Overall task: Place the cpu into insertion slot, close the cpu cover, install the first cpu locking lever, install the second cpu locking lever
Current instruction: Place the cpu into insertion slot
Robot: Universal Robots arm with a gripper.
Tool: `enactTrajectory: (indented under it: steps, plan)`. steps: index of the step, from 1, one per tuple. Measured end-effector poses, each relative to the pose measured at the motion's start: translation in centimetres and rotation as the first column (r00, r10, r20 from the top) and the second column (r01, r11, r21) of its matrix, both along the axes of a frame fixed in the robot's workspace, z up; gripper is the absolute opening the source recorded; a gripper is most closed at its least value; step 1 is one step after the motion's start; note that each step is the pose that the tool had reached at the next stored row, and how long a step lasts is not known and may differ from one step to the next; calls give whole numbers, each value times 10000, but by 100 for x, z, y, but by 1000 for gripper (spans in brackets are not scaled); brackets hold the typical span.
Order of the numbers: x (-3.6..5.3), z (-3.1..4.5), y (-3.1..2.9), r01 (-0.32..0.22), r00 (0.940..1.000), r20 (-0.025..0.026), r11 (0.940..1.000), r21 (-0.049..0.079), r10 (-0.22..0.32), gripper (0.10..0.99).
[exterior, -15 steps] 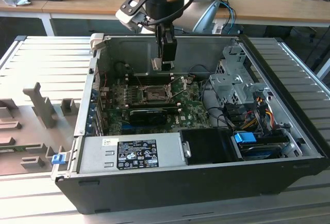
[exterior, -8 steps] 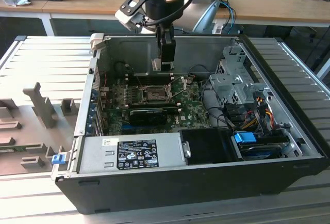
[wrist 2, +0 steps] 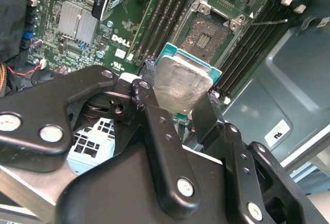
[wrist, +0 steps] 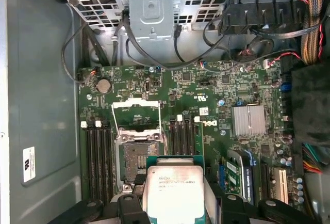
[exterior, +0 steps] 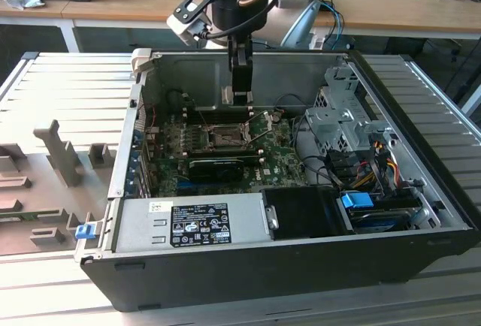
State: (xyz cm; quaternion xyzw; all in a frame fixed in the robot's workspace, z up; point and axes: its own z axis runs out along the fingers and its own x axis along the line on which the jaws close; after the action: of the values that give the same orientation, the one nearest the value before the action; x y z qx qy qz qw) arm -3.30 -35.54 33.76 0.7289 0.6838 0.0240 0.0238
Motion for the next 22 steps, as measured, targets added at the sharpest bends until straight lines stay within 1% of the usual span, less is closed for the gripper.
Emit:
enactTrajectory:
  steps: [11, 22]
  plan:
    - [0, -37, 0, 9, 10000, 0, 10000, 0, -9, 525]
    - [0, -59, 0, 62, 10000, 0, 10000, 0, -62, 525]
